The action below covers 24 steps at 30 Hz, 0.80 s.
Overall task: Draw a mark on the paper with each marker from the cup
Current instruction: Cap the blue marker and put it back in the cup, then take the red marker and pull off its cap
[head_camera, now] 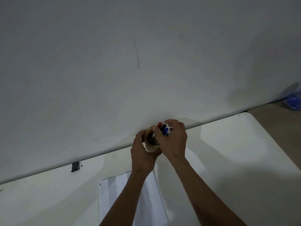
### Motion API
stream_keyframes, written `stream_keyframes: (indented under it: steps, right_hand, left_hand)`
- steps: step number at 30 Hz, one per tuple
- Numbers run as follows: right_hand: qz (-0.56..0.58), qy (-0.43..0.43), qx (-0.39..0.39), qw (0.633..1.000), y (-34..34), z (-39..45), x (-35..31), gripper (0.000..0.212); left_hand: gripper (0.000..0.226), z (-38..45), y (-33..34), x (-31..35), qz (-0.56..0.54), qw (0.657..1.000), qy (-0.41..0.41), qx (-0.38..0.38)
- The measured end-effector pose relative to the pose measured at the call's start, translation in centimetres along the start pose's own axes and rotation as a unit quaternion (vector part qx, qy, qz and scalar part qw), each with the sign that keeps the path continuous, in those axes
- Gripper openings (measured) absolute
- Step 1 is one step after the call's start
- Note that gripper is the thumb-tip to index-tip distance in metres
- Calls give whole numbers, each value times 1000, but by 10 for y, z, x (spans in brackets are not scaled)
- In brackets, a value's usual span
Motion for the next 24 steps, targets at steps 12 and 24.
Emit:
stream_keyframes:
  steps: [12, 24]
  right_hand:
    - [35, -35, 38, 998, -5, -1, -13, 13]
    - [339, -17, 67, 938, -90, -12, -57, 10]
  left_hand:
    - [62, 1, 1, -5, -6, 1000, 7, -4]
    - [69, -5, -2, -2, 12, 999, -29, 9]
Point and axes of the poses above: each hand's wrist, its own z-axis towards the middle knuckle, its own y-axis out of the palm, x = y × z, the point moved 2 cm from there along z, towards the middle knuckle, and after that the axes turned 6 degrees about y, right-handed, at the moved point
